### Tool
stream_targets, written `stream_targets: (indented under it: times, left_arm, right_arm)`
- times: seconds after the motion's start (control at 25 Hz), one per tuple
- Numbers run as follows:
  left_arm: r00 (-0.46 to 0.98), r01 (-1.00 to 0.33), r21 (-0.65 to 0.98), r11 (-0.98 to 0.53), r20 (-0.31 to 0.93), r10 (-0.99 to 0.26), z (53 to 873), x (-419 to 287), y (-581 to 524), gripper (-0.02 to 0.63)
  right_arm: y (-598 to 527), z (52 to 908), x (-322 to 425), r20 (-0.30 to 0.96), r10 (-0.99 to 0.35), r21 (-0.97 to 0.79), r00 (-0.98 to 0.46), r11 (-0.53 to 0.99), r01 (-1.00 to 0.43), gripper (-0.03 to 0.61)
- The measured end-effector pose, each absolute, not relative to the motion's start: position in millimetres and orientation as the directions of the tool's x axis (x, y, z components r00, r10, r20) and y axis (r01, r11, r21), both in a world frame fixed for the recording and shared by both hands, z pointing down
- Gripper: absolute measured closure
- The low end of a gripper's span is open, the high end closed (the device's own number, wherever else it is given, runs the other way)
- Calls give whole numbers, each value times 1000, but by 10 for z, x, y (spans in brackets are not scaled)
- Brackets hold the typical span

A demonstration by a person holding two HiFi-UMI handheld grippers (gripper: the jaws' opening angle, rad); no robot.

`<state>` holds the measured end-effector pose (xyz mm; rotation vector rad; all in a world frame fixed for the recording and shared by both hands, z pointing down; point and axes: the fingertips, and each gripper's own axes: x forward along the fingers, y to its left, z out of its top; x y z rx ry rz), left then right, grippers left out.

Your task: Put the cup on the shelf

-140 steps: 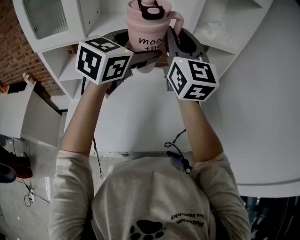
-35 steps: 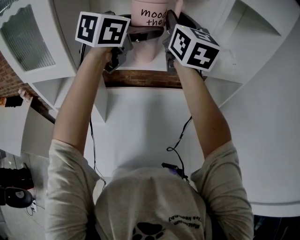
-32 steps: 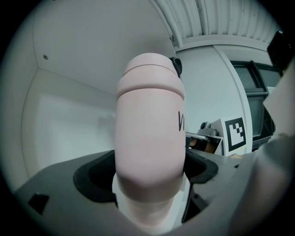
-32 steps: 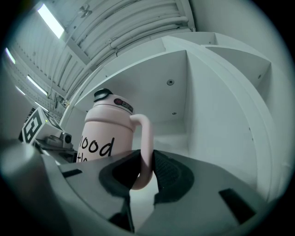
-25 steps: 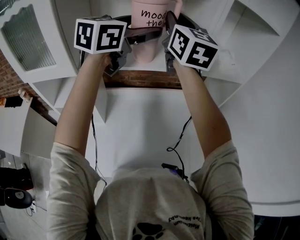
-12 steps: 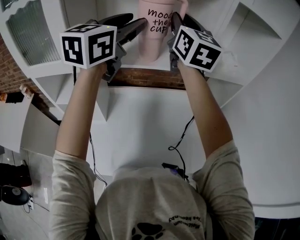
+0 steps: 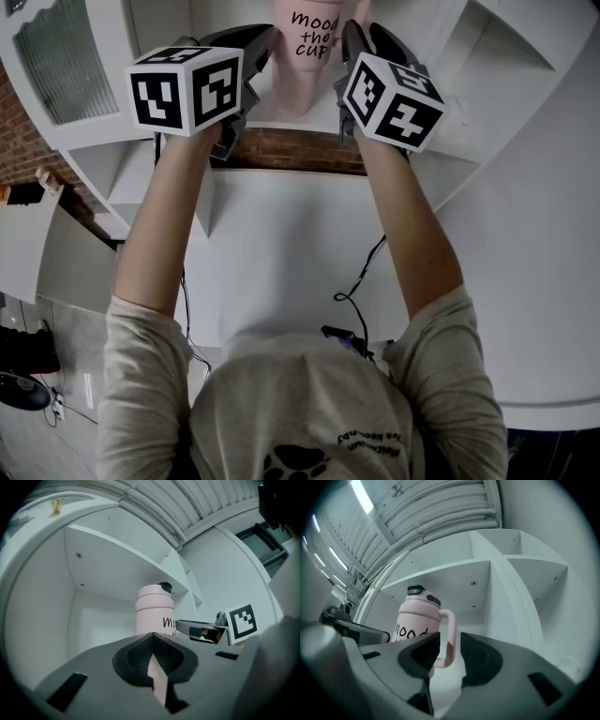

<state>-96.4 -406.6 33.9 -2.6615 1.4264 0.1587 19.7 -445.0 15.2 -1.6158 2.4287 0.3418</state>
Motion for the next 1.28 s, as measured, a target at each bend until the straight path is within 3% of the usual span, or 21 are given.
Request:
stream_targets:
  times: [0.12,0.24,0.36,0.84,1.28]
  left_arm:
    - [540,-841,-60,-538,-145,-829,372,-935,-4038,606]
    - [525,-850,-61,-523,-151,-837,413,-926,-3961,606]
    - [517,-856,-74,-512,-150,-843,471,-911,-3864,606]
    - [492,-871,-88,-484,-147,-858,739,-793,-3258,606]
    - [453,-887,-195,-419,-181,-873,1038,-586,-2561,606]
  right_arm:
    - [-4331,145,212,-312,-870,89,-382,373,-923,448]
    - [-4162,161,200,-330,-859,107,-392,379,-919,527]
    - [-3970,197,155,-347,-840,125,-417,399,-908,565]
    - [-3259,424,154,-365,-813,112,-454,445,-888,571]
    - [-2721,793,370,-337,-837,88,-432,428,-899,571]
